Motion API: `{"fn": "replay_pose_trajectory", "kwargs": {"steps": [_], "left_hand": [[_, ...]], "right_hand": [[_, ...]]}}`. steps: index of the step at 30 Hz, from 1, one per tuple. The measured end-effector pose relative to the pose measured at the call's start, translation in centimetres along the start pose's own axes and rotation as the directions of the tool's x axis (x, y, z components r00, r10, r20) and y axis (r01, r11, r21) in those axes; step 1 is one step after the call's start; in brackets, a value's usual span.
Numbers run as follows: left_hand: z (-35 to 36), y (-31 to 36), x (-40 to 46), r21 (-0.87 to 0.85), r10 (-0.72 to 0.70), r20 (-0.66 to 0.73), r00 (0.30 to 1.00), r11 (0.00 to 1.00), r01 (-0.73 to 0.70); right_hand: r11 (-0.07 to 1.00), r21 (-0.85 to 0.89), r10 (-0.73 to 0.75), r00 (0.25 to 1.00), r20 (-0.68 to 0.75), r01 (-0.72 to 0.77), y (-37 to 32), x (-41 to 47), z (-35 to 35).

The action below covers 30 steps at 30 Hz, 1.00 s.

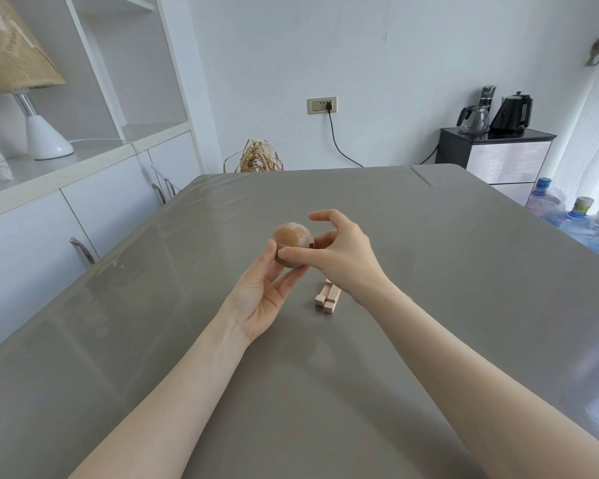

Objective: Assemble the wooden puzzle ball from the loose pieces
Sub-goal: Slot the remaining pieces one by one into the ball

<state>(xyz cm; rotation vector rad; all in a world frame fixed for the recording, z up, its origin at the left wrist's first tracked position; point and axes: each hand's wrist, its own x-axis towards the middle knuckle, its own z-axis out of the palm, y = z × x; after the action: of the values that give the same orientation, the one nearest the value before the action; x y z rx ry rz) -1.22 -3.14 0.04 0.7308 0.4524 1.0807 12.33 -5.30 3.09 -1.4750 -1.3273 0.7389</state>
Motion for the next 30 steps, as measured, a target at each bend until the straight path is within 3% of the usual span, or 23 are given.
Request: {"fn": "replay_pose_trajectory", "kwargs": {"steps": [13,21,30], "left_hand": [[-0.3,-0.1,0.2,0.181,0.081,0.008,0.997,0.980,-0.081],[-1.1,0.2,0.4,0.182,0.110,0.020,0.994,0.977,-0.112],[-0.3,0.1,0.1,0.152,0.037,-0.008,0.999,0.988,-0.035]], "right_hand": [[0.988,0.141,0.053,0.998,0.031,-0.057,0.2,0.1,-0.1],[0.984,0.159,0.070,0.996,0.057,-0.078,0.1,0.4,-0.5],[0.993,0.086,0.075,0.995,0.071,-0.081,0.0,0.4,0.1]]}}
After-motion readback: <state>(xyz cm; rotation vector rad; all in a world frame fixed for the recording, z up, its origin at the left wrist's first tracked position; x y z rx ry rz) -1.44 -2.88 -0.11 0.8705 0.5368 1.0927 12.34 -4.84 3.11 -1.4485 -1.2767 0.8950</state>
